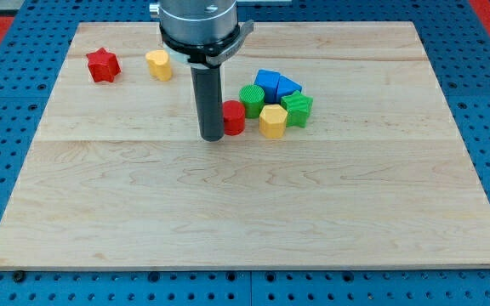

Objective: Slide the red star closer to the yellow heart

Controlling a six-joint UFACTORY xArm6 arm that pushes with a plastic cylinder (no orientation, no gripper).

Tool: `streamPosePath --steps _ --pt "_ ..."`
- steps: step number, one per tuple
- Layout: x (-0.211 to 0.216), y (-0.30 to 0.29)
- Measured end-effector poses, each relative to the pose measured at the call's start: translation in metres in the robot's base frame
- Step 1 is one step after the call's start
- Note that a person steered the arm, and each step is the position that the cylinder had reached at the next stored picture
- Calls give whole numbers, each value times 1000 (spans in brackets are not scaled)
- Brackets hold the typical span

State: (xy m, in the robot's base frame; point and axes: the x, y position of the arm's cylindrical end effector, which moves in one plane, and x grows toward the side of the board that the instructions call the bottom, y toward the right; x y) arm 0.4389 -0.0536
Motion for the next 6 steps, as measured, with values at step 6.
streamPosePath --steps 6 --pt "-139 -194"
